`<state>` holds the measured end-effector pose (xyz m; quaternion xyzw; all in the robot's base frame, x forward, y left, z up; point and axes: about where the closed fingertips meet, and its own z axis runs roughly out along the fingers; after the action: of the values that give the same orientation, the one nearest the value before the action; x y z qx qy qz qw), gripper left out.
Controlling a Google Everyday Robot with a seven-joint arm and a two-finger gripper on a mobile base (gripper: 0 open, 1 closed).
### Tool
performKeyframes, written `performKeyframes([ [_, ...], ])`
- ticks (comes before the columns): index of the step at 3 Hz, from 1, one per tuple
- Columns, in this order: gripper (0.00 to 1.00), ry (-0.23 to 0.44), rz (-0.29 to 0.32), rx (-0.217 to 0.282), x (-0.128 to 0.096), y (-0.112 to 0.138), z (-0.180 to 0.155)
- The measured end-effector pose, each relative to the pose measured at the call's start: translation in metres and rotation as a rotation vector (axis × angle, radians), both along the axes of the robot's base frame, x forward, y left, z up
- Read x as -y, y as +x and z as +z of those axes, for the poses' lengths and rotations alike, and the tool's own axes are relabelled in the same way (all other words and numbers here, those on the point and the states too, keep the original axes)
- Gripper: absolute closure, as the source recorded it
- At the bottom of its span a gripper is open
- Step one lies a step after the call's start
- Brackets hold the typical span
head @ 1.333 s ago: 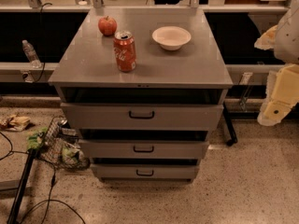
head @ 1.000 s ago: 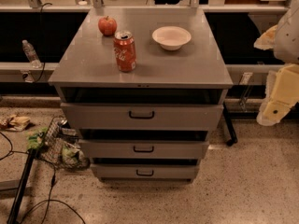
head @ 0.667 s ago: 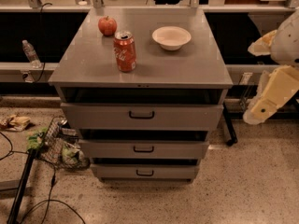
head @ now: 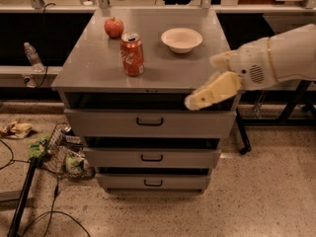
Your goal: Place coke can into paper bowl
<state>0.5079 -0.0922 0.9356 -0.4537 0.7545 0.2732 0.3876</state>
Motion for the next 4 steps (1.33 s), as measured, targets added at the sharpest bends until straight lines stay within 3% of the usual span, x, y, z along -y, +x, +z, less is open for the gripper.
performKeyframes([
  [1, 0.0, 0.171, 0.002, 0.091, -0.053, 0.024, 0.018],
  [2, 0.0, 0.202, -0.05, 0.148, -0.061, 0.042, 0.033],
  [3, 0.0, 0.202, -0.05, 0.148, -0.061, 0.042, 0.033],
  [4, 0.0, 0.214, -0.085, 0.15, -0.068, 0.062, 0.011],
])
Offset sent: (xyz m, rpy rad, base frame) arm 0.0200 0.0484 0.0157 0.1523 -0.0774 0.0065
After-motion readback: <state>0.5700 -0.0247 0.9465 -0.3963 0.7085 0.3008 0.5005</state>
